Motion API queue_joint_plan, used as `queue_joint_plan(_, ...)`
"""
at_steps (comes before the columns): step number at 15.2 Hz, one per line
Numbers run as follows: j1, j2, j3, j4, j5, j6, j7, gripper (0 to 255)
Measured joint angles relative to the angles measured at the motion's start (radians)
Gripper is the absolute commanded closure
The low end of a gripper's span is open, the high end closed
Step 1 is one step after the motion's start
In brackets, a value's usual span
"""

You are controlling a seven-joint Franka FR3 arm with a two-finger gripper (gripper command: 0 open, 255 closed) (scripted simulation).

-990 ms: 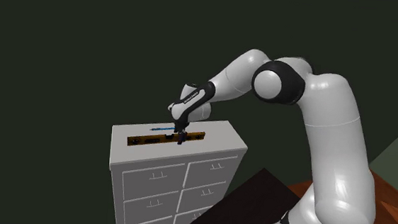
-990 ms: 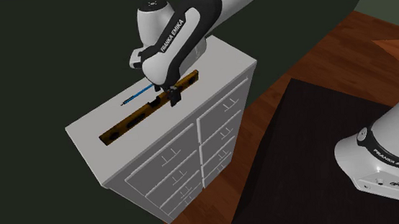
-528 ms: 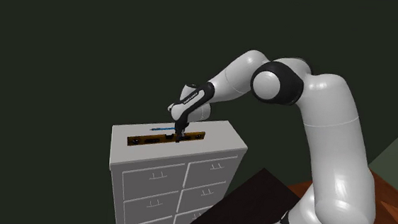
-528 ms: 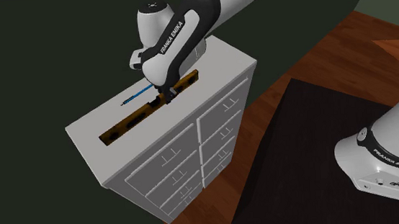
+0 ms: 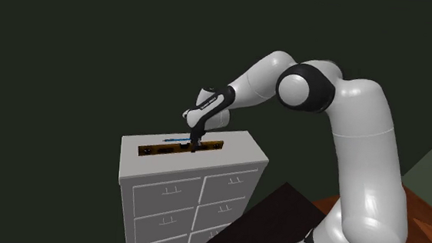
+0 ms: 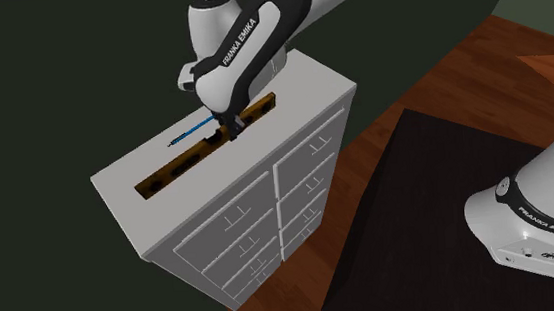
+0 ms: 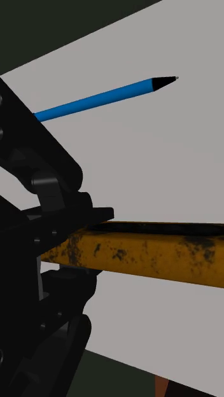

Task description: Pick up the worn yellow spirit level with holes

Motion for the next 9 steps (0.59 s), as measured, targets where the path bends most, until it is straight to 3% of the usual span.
queue_joint_plan(9, 0.014, -0.096, -0.016, -0.015, -0.019, -0.08, 0.019, 255)
